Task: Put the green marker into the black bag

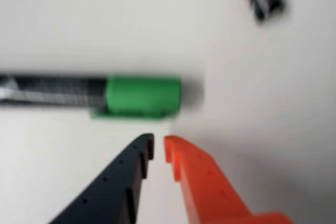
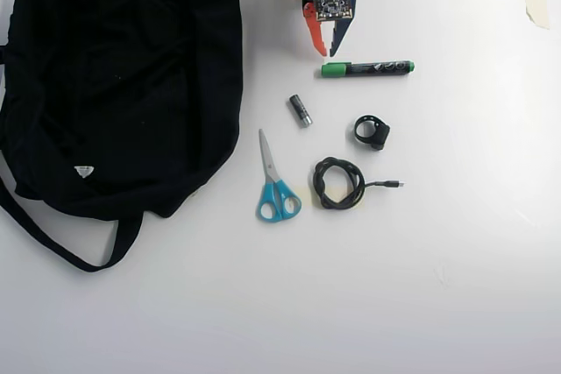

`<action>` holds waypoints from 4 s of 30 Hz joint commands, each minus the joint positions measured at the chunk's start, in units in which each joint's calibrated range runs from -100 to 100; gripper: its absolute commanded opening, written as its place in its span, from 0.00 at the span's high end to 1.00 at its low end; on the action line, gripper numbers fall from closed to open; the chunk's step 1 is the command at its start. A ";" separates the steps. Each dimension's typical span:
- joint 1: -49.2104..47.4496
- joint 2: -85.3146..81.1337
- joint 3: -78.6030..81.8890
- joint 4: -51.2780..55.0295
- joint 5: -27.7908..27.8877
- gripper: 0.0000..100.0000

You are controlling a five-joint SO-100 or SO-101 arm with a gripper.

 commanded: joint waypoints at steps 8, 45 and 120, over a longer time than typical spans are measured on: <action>-0.48 23.32 -7.39 -41.54 -0.06 0.98; 3.49 90.62 -89.96 -65.31 3.61 0.98; -3.99 76.85 -92.39 33.23 -3.31 0.98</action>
